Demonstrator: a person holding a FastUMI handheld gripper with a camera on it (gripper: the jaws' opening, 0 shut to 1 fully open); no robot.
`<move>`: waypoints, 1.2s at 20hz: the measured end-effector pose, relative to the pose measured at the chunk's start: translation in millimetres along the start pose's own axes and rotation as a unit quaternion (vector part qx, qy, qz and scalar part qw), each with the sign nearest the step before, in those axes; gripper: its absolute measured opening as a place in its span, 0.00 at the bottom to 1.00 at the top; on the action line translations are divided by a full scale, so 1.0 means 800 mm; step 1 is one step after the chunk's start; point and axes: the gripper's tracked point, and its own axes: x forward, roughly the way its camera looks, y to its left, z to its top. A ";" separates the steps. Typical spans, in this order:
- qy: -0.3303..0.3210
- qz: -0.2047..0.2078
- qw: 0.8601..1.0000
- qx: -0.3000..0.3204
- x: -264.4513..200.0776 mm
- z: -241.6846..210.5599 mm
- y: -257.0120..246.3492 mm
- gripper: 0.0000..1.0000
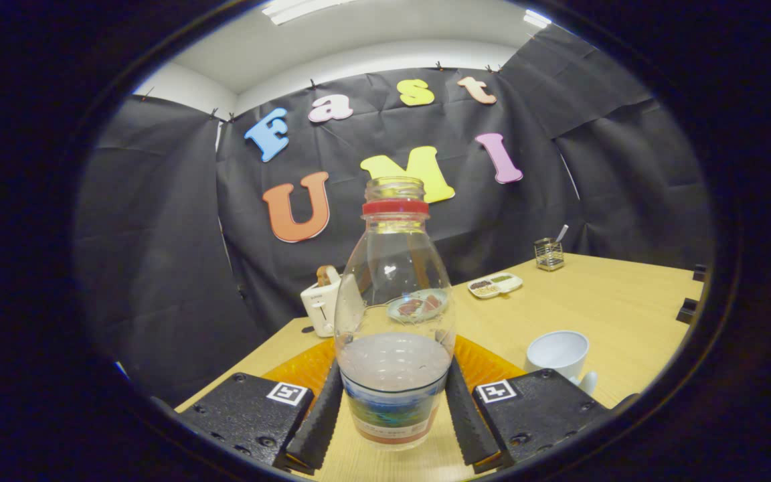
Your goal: Take the bottle from table, then pour the juice into the cup, finally place the bottle on the coaster
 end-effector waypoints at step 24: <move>0.033 0.038 0.900 0.433 0.040 -0.021 -0.013 0.77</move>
